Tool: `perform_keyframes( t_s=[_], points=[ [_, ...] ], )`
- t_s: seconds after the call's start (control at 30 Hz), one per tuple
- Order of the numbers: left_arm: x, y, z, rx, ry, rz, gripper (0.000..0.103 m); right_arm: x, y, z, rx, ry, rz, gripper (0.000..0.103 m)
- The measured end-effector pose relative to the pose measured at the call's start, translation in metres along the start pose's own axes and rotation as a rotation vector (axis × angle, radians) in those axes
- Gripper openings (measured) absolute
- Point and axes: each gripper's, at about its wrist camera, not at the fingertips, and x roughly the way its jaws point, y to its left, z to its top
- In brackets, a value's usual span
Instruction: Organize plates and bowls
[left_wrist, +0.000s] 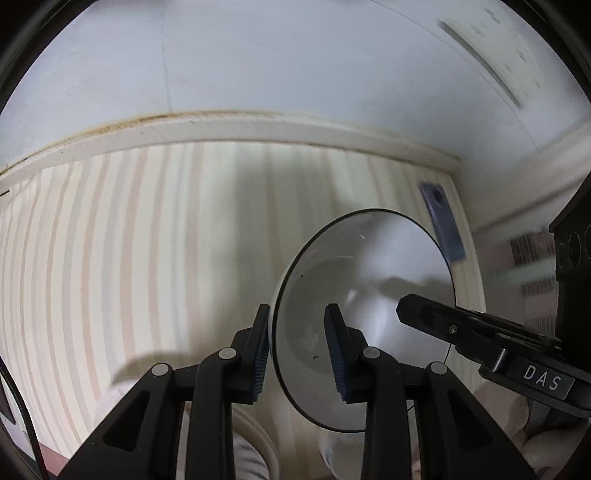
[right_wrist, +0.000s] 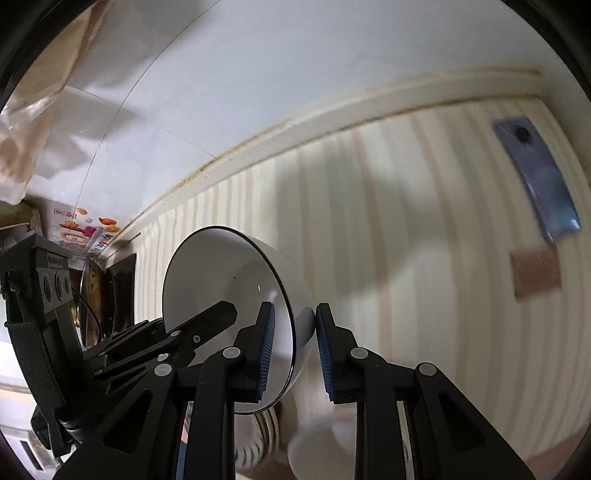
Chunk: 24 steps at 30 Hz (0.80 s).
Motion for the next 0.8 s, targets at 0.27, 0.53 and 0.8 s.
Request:
perform_keyframes(
  t_s=[0.27, 0.53, 0.8],
  points=[
    [0.001, -0.045, -0.053, 0.077, 0.056, -0.023, 0.026, -0.043, -0.037, -0.077, 0.072, -0.004, -0.013, 0.025],
    [0.008, -0.065, -0.094, 0.123, 0.104, -0.014, 0.026, -0.05, -0.065, -0.136, 0.103, 0.031, -0.03, 0.025],
    [0.023, -0.067, -0.117, 0.157, 0.141, 0.041, 0.026, -0.035, -0.077, -0.15, 0.123, 0.056, -0.024, 0.025]
  ],
)
